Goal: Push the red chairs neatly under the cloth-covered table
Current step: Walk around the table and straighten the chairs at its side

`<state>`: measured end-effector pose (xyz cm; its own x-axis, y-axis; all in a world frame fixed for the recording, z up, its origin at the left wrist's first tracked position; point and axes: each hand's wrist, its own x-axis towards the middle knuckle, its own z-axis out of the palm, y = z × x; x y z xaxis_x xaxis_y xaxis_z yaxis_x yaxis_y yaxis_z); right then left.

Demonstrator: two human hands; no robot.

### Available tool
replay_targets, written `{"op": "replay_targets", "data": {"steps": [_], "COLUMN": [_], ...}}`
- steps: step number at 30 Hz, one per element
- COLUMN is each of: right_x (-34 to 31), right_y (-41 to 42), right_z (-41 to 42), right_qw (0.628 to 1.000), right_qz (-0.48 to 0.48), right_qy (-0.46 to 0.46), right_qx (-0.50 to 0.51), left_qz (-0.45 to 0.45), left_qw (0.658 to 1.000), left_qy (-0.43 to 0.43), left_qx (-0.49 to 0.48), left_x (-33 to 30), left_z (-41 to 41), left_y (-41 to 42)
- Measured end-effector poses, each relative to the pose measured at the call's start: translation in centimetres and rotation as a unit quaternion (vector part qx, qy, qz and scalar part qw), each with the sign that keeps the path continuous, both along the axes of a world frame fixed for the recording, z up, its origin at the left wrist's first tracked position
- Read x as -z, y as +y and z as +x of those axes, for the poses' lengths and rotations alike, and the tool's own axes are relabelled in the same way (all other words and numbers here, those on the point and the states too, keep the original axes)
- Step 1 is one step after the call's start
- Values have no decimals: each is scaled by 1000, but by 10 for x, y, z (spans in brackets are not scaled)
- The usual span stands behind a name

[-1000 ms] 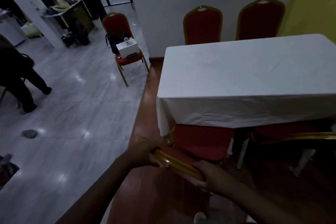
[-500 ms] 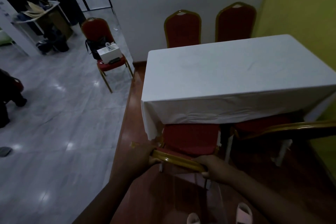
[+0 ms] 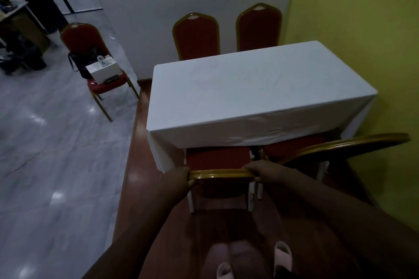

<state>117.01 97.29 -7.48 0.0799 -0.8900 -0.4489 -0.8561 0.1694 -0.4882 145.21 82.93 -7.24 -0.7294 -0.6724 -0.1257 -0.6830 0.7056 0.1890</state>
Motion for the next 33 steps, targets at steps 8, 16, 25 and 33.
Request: {"op": "replay_targets", "data": {"steps": [8,16,25,33], "right_x": [1,0,12,13], "right_y": [16,21,25,80], "right_z": [-20,-32,-43,-123], "right_qw": [1000,999,995,978], "right_qz": [-8,-26,-97,-173], "right_qy": [-15,-19,-7,31], "right_qx": [2,19,17,109], "left_qz": [-16,-26,31,38], "left_qw": [1000,1000,999,993], "left_qy": [-7,-10,5,42], "left_qx": [-26,-9,31,106], "left_x": [12,5,-12,-32], "left_z": [-13,-26,-44,-145], "left_y": [22,30,34,76]}}
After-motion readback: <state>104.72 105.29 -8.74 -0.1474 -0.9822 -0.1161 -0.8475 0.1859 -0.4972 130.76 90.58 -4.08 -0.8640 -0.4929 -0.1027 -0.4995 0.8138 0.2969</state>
